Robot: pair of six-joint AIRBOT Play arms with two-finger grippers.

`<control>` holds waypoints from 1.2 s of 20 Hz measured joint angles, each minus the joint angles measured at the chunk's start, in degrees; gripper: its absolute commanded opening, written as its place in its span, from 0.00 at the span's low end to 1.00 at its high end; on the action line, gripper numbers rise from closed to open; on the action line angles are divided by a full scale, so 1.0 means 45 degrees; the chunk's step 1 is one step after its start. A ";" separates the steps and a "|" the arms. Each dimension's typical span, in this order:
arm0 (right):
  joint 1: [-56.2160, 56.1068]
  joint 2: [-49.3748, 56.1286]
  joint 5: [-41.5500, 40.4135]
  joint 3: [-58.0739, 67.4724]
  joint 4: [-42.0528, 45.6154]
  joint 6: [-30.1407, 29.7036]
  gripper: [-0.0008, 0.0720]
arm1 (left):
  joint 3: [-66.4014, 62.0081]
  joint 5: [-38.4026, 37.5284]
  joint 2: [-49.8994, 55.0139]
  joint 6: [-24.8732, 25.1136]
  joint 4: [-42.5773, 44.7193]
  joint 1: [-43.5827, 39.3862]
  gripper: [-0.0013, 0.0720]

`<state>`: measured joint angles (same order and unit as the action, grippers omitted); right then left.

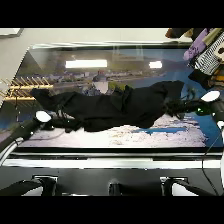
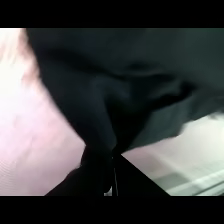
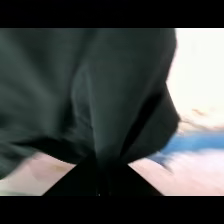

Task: Fold the clothes and pants, and hang the long-sleeved shirts on hangers.

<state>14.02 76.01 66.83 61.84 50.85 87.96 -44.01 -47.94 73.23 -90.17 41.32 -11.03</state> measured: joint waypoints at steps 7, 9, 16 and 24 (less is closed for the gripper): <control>-0.0010 -0.1627 -0.2341 0.4804 -0.1831 0.0491 0.05 | -0.8728 -0.2477 -0.0311 -0.0889 0.4182 0.1229 0.05; -0.0010 -0.2050 -0.3021 0.6708 -0.1933 0.0588 0.05 | -1.1764 -0.2798 -0.0379 -0.1015 0.4857 0.1379 0.05; -0.0015 -0.5416 -0.3463 1.0200 -0.0486 0.0719 0.05 | -1.5926 -0.3604 -0.2948 -0.1681 0.6800 0.1530 0.05; -0.0015 -0.8694 -0.2861 1.0598 0.2841 0.1749 0.06 | -1.5339 -0.4153 -0.6392 -0.2361 0.7859 0.1545 0.05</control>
<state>13.96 36.88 53.95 109.54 63.64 95.83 -113.03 -66.63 44.47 -100.79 76.69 -4.08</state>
